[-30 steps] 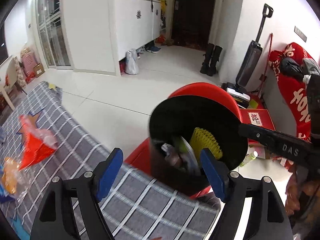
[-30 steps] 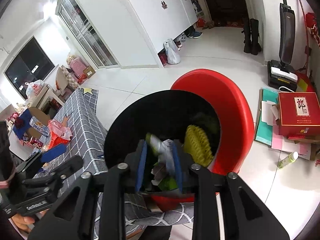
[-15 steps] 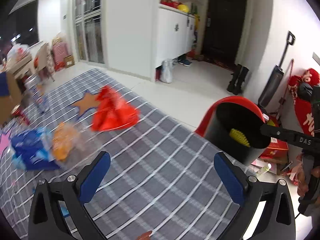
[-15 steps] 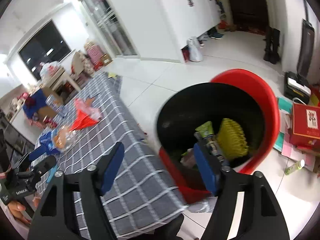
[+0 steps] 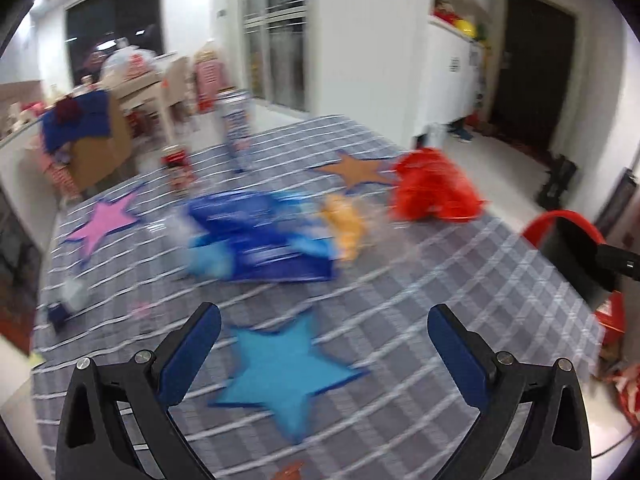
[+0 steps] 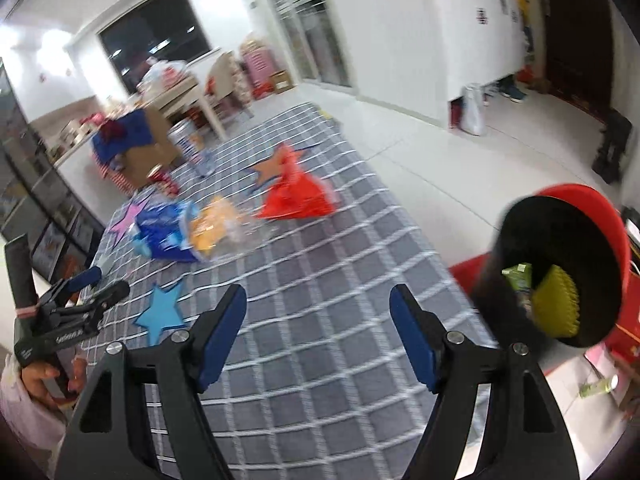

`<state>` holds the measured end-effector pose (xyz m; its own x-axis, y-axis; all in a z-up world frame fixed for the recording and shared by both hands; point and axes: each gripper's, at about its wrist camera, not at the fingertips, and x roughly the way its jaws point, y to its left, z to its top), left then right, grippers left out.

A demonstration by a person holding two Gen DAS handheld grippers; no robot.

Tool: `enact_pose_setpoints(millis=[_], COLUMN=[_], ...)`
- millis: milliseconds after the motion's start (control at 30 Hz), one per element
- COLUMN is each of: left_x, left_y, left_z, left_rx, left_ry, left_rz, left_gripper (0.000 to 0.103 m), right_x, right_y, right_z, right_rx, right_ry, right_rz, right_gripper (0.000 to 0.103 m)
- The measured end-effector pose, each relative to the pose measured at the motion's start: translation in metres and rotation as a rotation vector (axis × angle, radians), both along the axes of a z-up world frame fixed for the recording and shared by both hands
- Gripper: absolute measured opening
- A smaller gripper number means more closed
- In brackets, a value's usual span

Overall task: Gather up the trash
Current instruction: 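Move both tools back over the table toward the bags and blue cloth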

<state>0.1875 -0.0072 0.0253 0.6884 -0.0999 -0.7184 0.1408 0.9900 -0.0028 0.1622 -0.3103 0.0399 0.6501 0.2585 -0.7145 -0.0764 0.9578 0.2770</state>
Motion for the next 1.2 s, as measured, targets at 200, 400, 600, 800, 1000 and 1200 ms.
enact_pose_setpoints(millis=[200,400,600,800,1000,1200], left_x=[0.001,0.008,0.028,0.058,0.091,0.104], left_y=[0.081,0.161,0.228,0.275,0.303,0.306], left_z=[-0.014,-0.015,-0.015,-0.037,-0.07,-0.09], left_rx=[0.045,0.004,-0.016,0.01,0.031,0.04], left_ry=[0.024,0.04,0.028,0.063,0.143,0.182], left_rz=[0.165,0.284,0.39,0.47,0.502,0.5], left_gripper=[0.103,0.103,0.103,0.103,0.103,0.103], right_x=[0.023,0.046,0.08,0.116,0.143,0.161], right_y=[0.065,0.121,0.157,0.177,0.198,0.219], right_z=[-0.006,-0.003,-0.001,-0.005,-0.023,-0.046], right_rx=[-0.013,-0.032,-0.03,-0.026,-0.031,-0.056], right_ry=[0.031,0.028,0.023,0.04,0.061,0.083], right_rz=[0.104,0.187,0.222,0.22,0.23,0.236], right_gripper=[0.075,0.075,0.075,0.075,0.075,0.074])
